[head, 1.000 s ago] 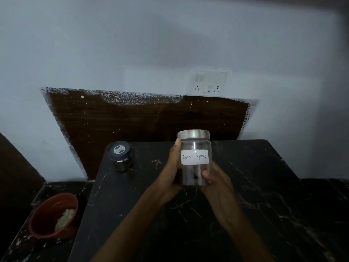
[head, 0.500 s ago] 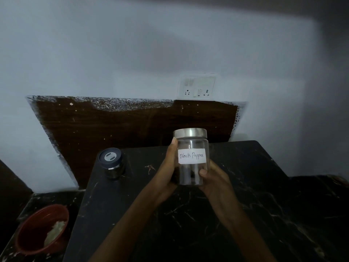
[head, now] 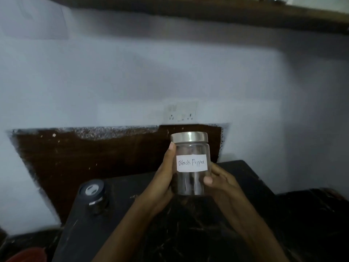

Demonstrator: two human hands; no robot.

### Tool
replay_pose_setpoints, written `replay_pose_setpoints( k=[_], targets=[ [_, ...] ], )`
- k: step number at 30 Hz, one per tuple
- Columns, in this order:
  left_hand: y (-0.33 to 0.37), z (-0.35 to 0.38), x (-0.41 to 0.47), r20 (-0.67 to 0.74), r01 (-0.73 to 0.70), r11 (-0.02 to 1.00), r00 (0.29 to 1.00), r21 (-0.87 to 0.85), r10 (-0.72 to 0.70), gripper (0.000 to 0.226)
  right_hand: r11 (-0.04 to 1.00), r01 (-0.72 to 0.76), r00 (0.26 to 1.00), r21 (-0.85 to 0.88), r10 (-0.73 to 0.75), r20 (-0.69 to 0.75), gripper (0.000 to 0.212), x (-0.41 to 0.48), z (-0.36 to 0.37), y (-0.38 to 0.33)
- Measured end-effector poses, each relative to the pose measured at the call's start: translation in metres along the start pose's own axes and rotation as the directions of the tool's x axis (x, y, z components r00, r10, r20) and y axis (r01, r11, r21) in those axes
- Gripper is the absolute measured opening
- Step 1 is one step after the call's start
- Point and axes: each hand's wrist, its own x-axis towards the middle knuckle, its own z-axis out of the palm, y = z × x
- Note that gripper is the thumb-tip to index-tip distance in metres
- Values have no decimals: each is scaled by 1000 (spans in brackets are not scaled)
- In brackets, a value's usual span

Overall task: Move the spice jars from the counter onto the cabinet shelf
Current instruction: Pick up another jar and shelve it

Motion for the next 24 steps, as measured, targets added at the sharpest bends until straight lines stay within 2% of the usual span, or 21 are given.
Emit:
replay_pose_setpoints(
  k=[2, 4, 8, 12, 15, 18, 20, 22, 24],
  targets=[
    [20, 16, 12, 21, -54, 997, 998, 48, 54, 75, 995, 57, 998, -80, -57, -3, 52, 5, -7, -23],
    [41, 35, 28, 61, -107, 988, 993, 110, 100, 68, 984, 115, 993, -137, -117, -13, 66, 12, -15, -47],
    [82, 71, 65, 116, -195, 961, 978, 198, 175, 66, 957, 227, 970, -181, -238, -44, 84, 30, -38, -96],
    [126, 113, 106, 200, -286, 916, 951, 282, 236, 73, 912, 352, 927, -210, -371, -58, 85, 54, -66, -147],
    [156, 147, 134, 258, -388, 866, 913, 316, 315, 70, 864, 443, 881, -240, -470, -63, 80, 69, -89, -185],
    [180, 178, 167, 250, -486, 798, 872, 355, 420, 72, 803, 554, 819, -218, -573, -30, 70, 82, -113, -221],
    [193, 197, 185, 190, -515, 755, 856, 407, 481, 73, 763, 605, 777, -229, -628, -41, 63, 91, -133, -245],
    [202, 213, 204, 137, -561, 695, 812, 451, 567, 60, 729, 641, 739, -240, -670, -62, 59, 102, -155, -269],
    [209, 227, 221, 116, -637, 603, 728, 480, 676, 38, 704, 660, 709, -263, -699, -92, 67, 116, -178, -293]
  ],
)
